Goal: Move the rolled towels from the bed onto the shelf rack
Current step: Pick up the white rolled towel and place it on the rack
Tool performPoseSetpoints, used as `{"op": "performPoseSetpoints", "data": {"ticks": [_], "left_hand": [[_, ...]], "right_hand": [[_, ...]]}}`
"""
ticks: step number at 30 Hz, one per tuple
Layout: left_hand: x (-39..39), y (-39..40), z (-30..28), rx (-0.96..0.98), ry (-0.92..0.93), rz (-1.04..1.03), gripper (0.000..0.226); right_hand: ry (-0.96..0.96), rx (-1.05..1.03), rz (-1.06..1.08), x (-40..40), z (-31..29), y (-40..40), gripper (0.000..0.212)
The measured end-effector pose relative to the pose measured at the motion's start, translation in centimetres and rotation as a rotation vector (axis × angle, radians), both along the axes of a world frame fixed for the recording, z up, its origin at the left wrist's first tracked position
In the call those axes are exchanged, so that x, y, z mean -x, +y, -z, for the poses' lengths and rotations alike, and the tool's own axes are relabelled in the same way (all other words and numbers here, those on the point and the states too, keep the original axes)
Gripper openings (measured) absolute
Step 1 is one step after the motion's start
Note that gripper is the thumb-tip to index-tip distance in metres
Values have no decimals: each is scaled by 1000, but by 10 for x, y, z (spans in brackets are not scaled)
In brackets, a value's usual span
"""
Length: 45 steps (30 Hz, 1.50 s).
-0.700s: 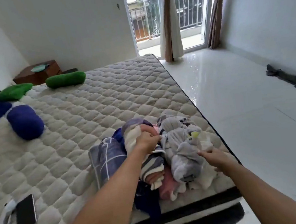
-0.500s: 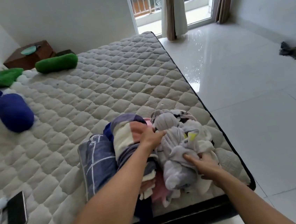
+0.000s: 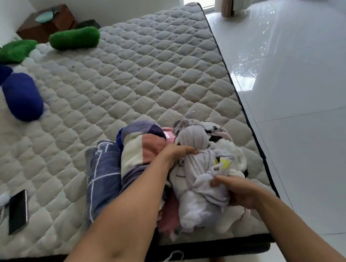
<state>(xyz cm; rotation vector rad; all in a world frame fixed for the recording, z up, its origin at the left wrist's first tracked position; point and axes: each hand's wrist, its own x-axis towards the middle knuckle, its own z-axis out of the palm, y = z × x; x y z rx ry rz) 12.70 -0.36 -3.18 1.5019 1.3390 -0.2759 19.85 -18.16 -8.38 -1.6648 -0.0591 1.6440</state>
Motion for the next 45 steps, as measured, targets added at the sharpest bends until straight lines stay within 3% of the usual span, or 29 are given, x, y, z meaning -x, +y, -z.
{"op": "performPoseSetpoints", "data": {"ticks": [3,7,11,15,21,24,26,29,35,39,43,44,45], "left_hand": [[8,-6,-14,-35,-102,-79,63],[37,3,-59,-94,-241,-228,57],[107,5,-109,-67,-420,-484,30],[220,-21,-128,-97,-649,-821,30],[429,-148,-122,-201,-961,-1412,40],[509,-239,-113,-265,-917,-1633,47],[551,-305,-113,-281,-806,-1703,35],[603,-400,-115,-290,-667,-1799,24],[675,-542,-125,-487,-819,-2049,15],[716,-611,-125,-725,-911,-2250,51],[764,-662,-127,-879,-879,-2530,63],[774,-673,-128,-902,-852,-2597,65],[783,-683,-130,-939,-830,-2641,64]], "right_hand": [[-29,-69,-17,-8,-13,-9,36],[-63,-333,-22,-15,-38,-13,54],[106,-557,-5,9,-67,9,85],[331,-592,-121,84,-102,42,65],[292,-550,-447,260,-119,9,66],[477,-522,-650,348,-119,-30,46],[535,-503,-726,402,-122,-57,40],[535,-484,-859,473,-114,-102,43],[534,-573,-1142,606,-106,-180,66],[636,-641,-1323,703,-112,-220,42],[661,-829,-1547,790,-121,-266,24],[640,-879,-1623,806,-127,-277,29],[615,-920,-1690,823,-134,-288,58]]}}
